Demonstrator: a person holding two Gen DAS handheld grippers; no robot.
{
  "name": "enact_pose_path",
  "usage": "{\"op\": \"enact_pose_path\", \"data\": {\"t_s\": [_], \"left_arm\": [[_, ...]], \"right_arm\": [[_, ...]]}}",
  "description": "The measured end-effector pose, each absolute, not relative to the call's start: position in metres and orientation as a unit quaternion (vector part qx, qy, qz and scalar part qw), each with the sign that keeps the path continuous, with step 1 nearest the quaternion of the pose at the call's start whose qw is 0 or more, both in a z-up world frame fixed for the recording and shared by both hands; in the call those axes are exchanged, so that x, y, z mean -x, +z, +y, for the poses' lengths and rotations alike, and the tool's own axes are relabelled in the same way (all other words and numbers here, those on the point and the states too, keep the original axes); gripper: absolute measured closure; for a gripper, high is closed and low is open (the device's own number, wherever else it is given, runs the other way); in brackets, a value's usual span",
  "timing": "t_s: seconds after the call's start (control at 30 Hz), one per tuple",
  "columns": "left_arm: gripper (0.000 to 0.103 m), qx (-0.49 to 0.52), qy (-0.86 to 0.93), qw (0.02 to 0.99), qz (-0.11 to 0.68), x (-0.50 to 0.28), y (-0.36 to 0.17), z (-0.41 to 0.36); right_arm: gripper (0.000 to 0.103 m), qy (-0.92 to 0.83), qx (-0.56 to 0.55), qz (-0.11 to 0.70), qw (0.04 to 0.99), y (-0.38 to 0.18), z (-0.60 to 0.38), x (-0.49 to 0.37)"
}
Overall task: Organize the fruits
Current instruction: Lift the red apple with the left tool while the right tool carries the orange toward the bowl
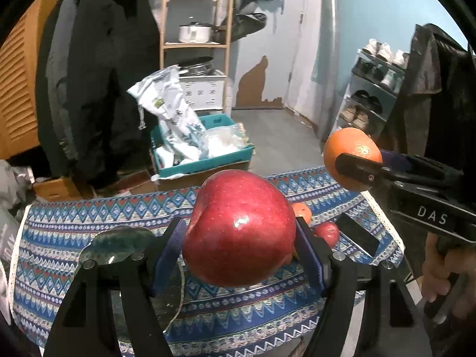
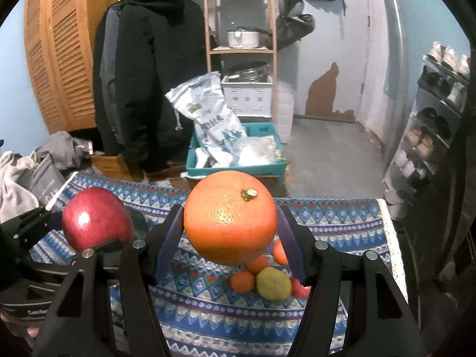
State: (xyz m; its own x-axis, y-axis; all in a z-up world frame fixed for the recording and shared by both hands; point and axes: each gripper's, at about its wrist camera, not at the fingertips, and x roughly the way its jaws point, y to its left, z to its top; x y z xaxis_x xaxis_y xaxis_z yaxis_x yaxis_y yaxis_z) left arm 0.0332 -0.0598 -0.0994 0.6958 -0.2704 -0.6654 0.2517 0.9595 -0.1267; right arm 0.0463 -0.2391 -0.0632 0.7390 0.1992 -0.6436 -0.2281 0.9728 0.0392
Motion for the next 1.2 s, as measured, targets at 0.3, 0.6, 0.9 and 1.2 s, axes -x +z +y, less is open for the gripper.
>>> {"op": "enact_pose_path", "data": {"t_s": [0.3,0.6,0.9,1.2], "left_arm": [[0.029,0.038,-0.096,0.922,0.373,-0.039,-0.107,-0.013],[0.029,0.058,-0.056,0.920,0.384,-0.044,-0.120,0.030],[0.029,0.073,-0.020,0.913,0.402,-0.047,-0.141,0.070],[0.029,0.087,0.011,0.904,0.419,-0.050,-0.163,0.101]], "right_arm": [[0.040,0.147,0.024,0.352,0.924,-0.070,-0.194,-0.061],[0.040,0.179,0.034,0.369,0.911,-0.082,-0.143,-0.076],[0.040,0.213,0.042,0.388,0.896,-0.103,-0.093,-0.090],[0.040,0.238,0.042,0.408,0.880,-0.119,-0.055,-0.102]]}}
